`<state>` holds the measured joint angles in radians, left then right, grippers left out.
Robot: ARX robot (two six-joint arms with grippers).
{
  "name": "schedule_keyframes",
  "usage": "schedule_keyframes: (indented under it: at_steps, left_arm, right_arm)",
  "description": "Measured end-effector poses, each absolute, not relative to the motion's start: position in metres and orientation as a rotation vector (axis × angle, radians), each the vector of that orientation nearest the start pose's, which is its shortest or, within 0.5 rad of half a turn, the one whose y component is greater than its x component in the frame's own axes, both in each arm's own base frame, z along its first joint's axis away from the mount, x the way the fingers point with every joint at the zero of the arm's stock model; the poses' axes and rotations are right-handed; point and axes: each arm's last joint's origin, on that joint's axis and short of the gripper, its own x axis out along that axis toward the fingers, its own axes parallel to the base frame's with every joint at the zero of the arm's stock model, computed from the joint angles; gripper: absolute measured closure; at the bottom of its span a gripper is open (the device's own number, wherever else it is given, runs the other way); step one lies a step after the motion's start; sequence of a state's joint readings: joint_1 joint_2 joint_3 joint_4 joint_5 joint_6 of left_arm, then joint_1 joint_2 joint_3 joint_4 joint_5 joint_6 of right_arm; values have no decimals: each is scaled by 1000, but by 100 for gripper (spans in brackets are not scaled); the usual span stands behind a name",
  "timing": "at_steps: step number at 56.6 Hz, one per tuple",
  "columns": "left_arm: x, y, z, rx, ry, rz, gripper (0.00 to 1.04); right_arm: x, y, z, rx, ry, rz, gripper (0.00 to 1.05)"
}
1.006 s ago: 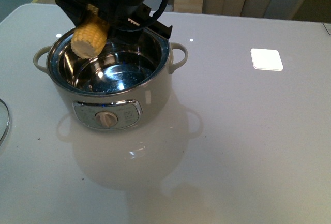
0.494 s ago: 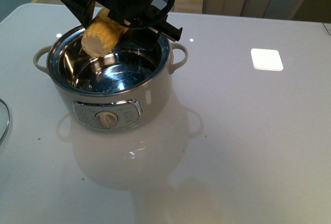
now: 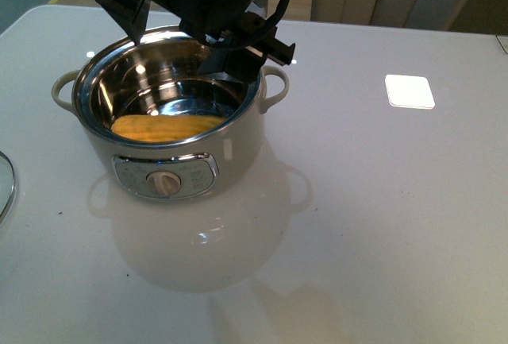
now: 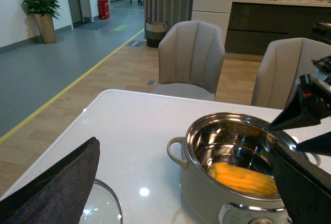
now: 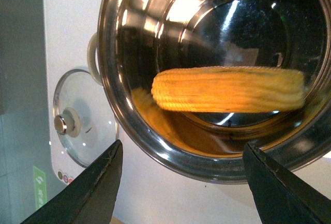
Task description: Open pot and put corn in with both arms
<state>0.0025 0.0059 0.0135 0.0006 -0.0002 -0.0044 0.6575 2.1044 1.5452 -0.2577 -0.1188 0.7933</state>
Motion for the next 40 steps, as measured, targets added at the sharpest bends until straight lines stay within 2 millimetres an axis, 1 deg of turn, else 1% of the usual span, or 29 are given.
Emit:
schedule_keyframes:
  at_steps: [10, 17, 25, 33, 40]
  left_arm:
    - [97, 0, 168, -4, -8, 3, 7]
    - [97, 0, 168, -5, -8, 3, 7]
    - [97, 0, 168, -4, -8, 3, 7]
    - [97, 0, 168, -4, -8, 3, 7]
    - [97, 0, 168, -4, -8, 3, 7]
  right_arm:
    - [357, 255, 217, 547, 938, 374, 37]
    - [344, 225, 241, 574, 882, 363, 37]
    - [332, 190, 256, 578, 836, 332, 37]
    - [333, 157, 268, 558, 773, 261, 37]
    - [333, 130, 273, 535, 726, 230, 38]
